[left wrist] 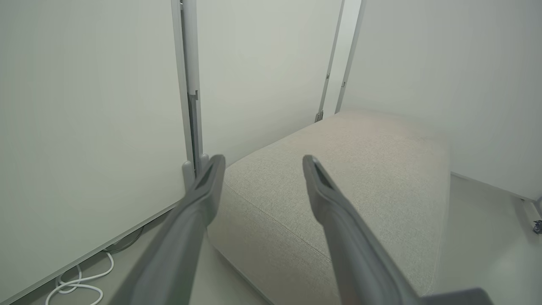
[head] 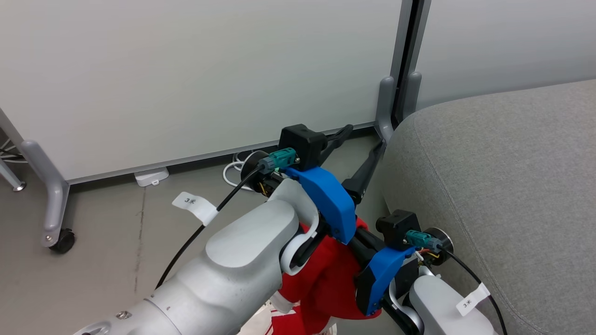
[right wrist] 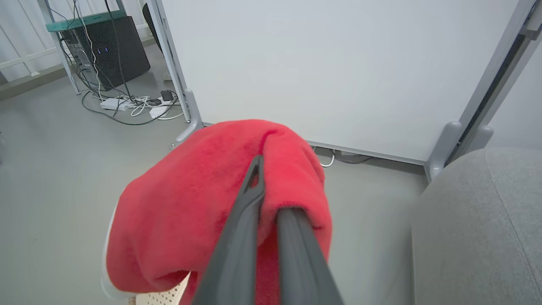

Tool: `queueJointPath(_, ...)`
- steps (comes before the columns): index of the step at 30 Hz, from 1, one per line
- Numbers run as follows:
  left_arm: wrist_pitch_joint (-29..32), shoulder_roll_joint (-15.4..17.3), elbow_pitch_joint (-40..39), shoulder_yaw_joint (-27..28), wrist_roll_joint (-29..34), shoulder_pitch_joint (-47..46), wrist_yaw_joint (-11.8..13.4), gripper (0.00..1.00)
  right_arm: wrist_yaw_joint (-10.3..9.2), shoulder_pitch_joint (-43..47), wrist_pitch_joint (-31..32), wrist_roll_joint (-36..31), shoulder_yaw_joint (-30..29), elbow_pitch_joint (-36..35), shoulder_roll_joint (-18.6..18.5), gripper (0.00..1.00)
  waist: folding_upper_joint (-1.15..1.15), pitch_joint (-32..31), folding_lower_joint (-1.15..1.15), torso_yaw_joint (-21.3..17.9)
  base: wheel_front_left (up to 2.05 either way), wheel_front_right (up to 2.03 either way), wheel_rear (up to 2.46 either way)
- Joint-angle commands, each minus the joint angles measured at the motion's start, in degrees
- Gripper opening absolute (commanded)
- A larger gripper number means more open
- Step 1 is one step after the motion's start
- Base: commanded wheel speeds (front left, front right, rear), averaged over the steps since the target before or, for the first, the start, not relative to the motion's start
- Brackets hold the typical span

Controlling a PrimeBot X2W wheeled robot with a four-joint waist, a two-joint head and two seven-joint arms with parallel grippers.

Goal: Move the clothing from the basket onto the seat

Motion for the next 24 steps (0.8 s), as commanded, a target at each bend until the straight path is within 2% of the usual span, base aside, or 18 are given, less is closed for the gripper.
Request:
queueJointPath(1, -0.88, 0.12, 0.44, 0.29, 0.11, -0.46, 0.41, 1.00, 0.03, -0.35, -0.42, 0.17, 0.07, 0.04, -0.16, 0.00, 0.00, 0.00, 0.00, -0.03, 0.00, 0.00, 0.00)
queueJointPath(8, -4.43, 3.18, 0.24, 3.12, 2.07, 3.75, 2.74, 1.00, 0.03, 0.12, -0.70, -0.43, -0.48, -0.13, -0.16, 0.00, 0.00, 0.11, 0.00, -0.12, 0.00, 0.00, 0.00)
queueJointPath(11, -4.82, 5.07, -1.79, 5.83, 3.04, 6.71, 2.69, 1.00, 0.03, 0.42, -0.78, -0.94, -1.01, -0.09, -0.15, 0.00, 0.00, 0.35, 0.00, -0.01, 0.00, 0.00, 0.00)
queueJointPath(18, -4.85, 11.15, -12.15, 18.02, 12.18, 17.91, 3.54, 1.00, 0.03, 0.96, -0.65, -3.07, -2.85, -0.83, -0.16, 0.00, 0.00, 1.13, 0.00, 0.08, 0.00, 0.00, 0.00)
queueJointPath(24, -4.82, 14.45, -18.88, 26.88, 18.77, 28.46, 3.37, 1.00, 0.03, 2.09, -0.07, -4.37, -4.49, -2.51, -0.16, 0.00, 0.00, 1.66, 0.00, -0.38, 0.00, 0.00, 0.00)
